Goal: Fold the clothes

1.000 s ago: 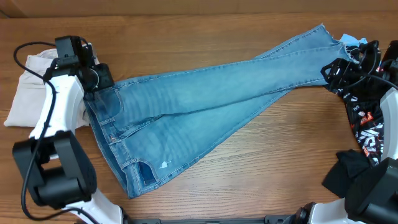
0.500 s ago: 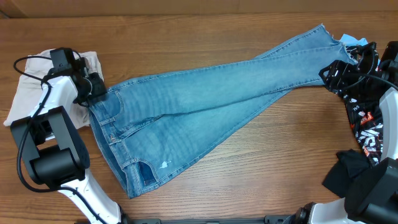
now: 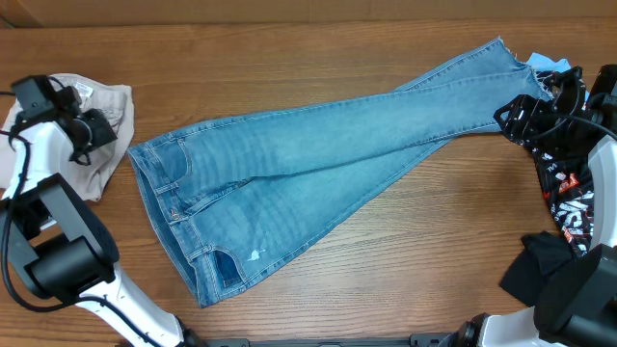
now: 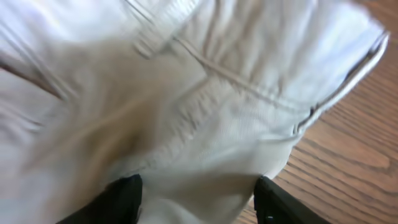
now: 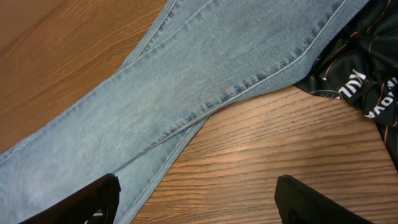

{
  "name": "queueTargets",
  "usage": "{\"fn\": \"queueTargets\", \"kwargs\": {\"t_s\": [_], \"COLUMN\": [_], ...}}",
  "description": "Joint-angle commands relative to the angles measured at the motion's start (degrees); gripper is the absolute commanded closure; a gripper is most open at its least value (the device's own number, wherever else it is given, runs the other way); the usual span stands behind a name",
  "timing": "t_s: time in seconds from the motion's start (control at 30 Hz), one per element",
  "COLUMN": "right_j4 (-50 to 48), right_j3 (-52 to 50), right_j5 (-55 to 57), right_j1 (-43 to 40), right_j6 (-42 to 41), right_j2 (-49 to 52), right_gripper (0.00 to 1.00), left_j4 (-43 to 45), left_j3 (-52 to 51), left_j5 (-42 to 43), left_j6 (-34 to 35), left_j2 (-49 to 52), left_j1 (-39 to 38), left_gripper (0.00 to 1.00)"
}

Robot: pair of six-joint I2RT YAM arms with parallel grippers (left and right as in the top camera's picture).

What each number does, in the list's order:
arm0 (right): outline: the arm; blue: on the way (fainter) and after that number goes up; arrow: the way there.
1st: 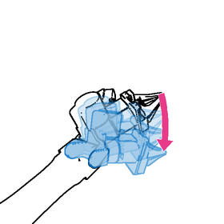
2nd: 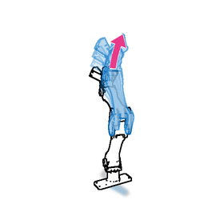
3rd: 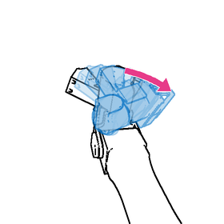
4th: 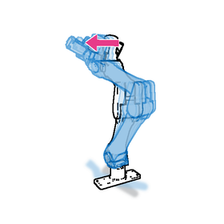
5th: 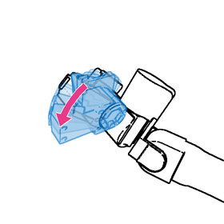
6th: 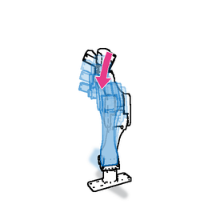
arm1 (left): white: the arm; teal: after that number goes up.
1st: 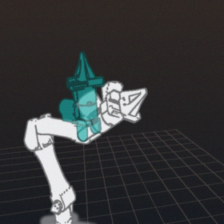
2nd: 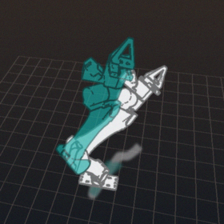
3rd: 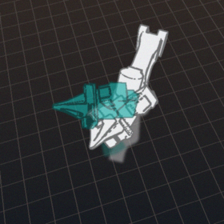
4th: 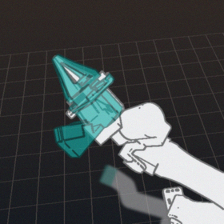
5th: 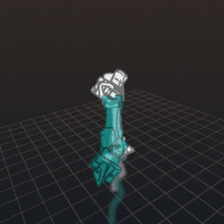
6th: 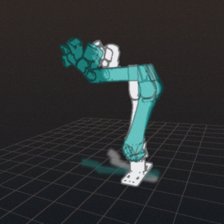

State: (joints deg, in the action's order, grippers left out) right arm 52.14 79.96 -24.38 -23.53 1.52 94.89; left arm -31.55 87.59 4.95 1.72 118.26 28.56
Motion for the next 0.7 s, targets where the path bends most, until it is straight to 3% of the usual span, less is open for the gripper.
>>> {"fn": "queueTargets", "kwargs": {"t_s": [0.0, 0.13, 0.27, 0.33, 0.47, 0.67], "right_j4": [-0.11, -0.15, -0.15, -0.13, -0.09, 0.15], "right_j3": [0.85, 0.85, 0.85, 0.85, 0.85, 0.85], "right_j5": [0.33, 0.33, 0.33, 0.33, 0.33, 0.33], "right_j1": [0.33, 0.33, 0.33, 0.33, 0.33, 0.33], "right_j6": [0.44, 0.46, 0.46, 0.46, 0.48, 0.46], "right_j2": [-0.35, -0.35, -0.35, -0.35, -0.35, -0.35], "right_gripper": [0.16, 0.16, 0.15, 0.15, 0.14, 0.14], "left_j4": [-1.79, -7.78, -19.96, -26.97, -34.29, -31.74], "left_j3": [4.2, 7.98, 13.31, 14.21, 12.83, 6.64], "left_j5": [-1.07, 2.25, 17.92, 21.03, 18.05, 12.15], "left_j6": [-1.97, -1.7, -1.07, 1.64, 4.76, 6.14], "left_j2": [0.92, 0.87, 0.85, 0.85, 1.11, 1.14], "left_j1": [0.31, 0.24, -0.33, -0.87, -1.84, -3.1], "left_gripper": [0.38, 0.34, 0.32, 0.3, 0.26, 0.24]}}
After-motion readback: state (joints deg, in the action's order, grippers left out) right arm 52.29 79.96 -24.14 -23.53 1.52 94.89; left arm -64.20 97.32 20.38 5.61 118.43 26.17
